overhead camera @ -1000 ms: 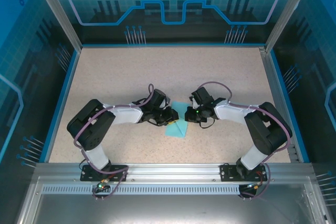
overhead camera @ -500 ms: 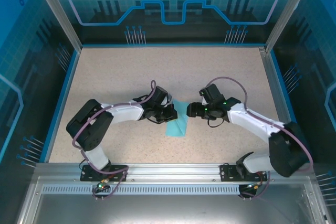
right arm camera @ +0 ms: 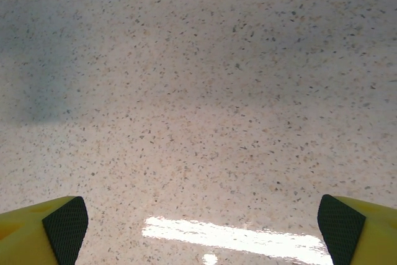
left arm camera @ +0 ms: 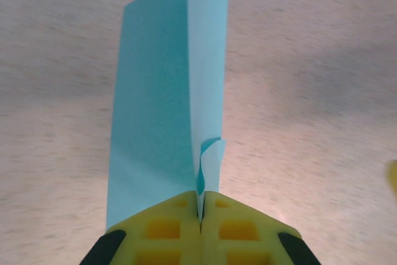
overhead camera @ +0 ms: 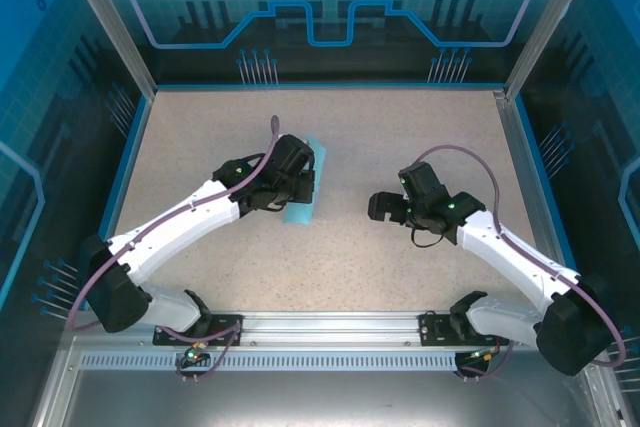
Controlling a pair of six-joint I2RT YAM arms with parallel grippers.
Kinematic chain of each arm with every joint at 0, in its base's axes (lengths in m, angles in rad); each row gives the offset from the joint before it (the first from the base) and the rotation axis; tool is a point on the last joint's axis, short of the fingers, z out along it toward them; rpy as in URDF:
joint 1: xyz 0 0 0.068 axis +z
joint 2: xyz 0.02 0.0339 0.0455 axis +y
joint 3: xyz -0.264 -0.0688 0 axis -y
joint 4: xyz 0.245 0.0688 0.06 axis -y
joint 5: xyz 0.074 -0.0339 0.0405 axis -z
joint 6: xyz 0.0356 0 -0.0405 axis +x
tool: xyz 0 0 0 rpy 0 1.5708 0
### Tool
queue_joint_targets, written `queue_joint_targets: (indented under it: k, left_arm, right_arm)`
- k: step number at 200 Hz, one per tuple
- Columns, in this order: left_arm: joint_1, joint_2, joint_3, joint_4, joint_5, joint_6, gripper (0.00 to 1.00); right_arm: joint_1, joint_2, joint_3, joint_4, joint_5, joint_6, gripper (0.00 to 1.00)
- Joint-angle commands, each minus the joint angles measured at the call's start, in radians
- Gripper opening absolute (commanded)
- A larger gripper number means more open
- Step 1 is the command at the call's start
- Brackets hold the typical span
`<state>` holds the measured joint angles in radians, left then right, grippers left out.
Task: Fold a paper plane with a square sheet of paper (pick it up from the middle)
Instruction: Turn over the paper at the center of the table.
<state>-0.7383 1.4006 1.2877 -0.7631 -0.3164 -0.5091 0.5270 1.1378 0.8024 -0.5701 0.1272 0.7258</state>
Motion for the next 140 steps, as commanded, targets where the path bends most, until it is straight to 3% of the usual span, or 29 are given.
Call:
queue_joint_targets:
  k: [1, 68, 140]
  left_arm:
    - [-0.013, 0.035, 0.06, -0.208, -0.279, 0.078, 0.03]
    - [-0.034, 0.376, 0.16, -0.258, -0.534, 0.072, 0.03]
    - [-0.068, 0.671, 0.242, -0.259, -0.555, 0.027, 0.04]
  right_arm:
    - [-0.018, -0.007, 0.008, -0.044, 0.061, 0.036, 1.0]
    - [-0.071, -0.012, -0.026, -0.064, 0.092, 0.104, 0.99]
    - [-0.104, 0.055, 0.016, -0.065, 0.122, 0.145, 0.99]
